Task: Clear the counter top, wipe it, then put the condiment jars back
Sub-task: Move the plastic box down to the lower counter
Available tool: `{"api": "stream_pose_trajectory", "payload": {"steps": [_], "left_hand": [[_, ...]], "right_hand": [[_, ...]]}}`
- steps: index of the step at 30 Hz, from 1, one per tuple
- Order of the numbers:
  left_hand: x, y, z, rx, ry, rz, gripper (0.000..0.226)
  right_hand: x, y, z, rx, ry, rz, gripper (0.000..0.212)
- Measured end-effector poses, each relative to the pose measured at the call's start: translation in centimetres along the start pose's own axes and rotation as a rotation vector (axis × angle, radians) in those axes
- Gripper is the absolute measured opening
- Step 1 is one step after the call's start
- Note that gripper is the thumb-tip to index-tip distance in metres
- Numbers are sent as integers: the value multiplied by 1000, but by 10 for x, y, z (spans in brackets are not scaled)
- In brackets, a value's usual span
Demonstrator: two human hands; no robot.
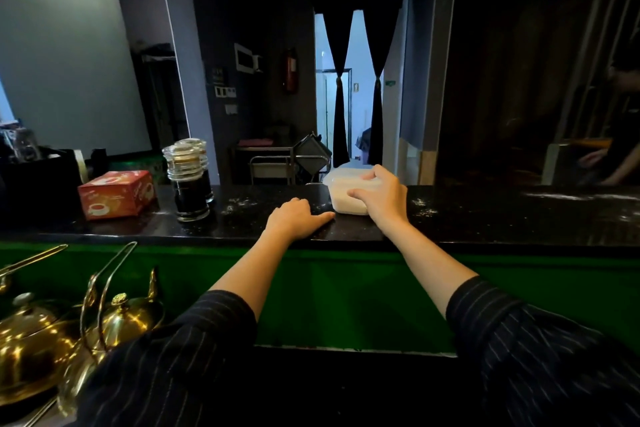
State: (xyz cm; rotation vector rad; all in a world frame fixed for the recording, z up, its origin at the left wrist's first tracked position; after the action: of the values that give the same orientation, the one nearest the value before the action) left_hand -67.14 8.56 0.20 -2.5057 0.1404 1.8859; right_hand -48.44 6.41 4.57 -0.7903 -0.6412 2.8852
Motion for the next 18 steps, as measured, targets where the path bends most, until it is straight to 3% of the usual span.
{"api": "stream_pose_trajectory", "payload": {"steps": [5, 11, 18], "left_hand": [[-8, 13, -4, 78, 127, -67, 84], [-36, 67, -35, 341, 390, -229, 69], [-42, 139, -63, 497, 714, -236, 48]], "right_hand": [[-9, 17, 18, -21, 0, -9, 29], [-34, 45, 57, -87, 66, -43, 31], [-76, 136, 80, -132, 81, -98, 33]]}}
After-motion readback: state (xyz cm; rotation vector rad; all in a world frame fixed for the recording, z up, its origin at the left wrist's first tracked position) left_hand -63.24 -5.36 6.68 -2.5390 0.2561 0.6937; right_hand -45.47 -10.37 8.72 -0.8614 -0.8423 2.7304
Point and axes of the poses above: each hand's wrist, its own y-axis away from the middle knuckle, its own x-axis out of the palm, z = x × y, the point moved 9 cm from there along -y, towards the middle knuckle, and after that the axes turned 15 degrees about z, right-handed, at the moved point
